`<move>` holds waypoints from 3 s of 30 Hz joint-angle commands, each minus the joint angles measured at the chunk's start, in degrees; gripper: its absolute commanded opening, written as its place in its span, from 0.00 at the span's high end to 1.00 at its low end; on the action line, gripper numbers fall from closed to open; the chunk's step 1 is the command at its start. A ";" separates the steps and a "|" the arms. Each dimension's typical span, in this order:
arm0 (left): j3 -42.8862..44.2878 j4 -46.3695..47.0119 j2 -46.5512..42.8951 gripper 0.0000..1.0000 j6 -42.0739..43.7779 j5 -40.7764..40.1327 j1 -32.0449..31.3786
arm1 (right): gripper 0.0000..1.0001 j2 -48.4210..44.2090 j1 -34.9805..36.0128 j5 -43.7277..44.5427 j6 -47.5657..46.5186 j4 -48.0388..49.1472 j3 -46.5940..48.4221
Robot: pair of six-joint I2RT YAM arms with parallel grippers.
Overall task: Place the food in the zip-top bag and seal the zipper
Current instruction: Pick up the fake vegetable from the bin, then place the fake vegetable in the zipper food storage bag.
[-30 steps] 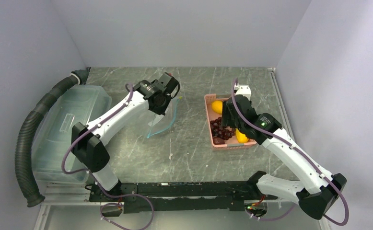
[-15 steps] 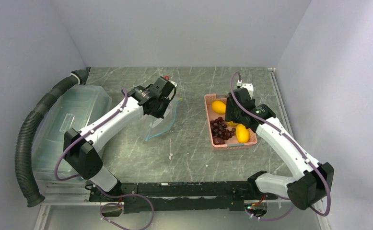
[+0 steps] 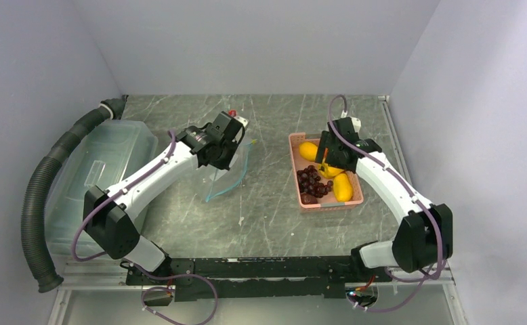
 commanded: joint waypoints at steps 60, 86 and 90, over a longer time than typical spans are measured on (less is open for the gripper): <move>-0.62 2.46 -3.02 1.00 0.81 1.80 0.16 | 0.62 7.76 -6.07 1.38 23.90 8.57 -2.22; -0.52 2.15 -3.01 1.00 0.86 1.39 0.14 | 0.78 -14.62 10.22 -8.56 14.79 18.37 -2.51; -0.35 2.01 -2.89 1.00 0.78 1.56 0.14 | 0.80 -15.22 13.28 -13.70 13.73 23.57 -4.32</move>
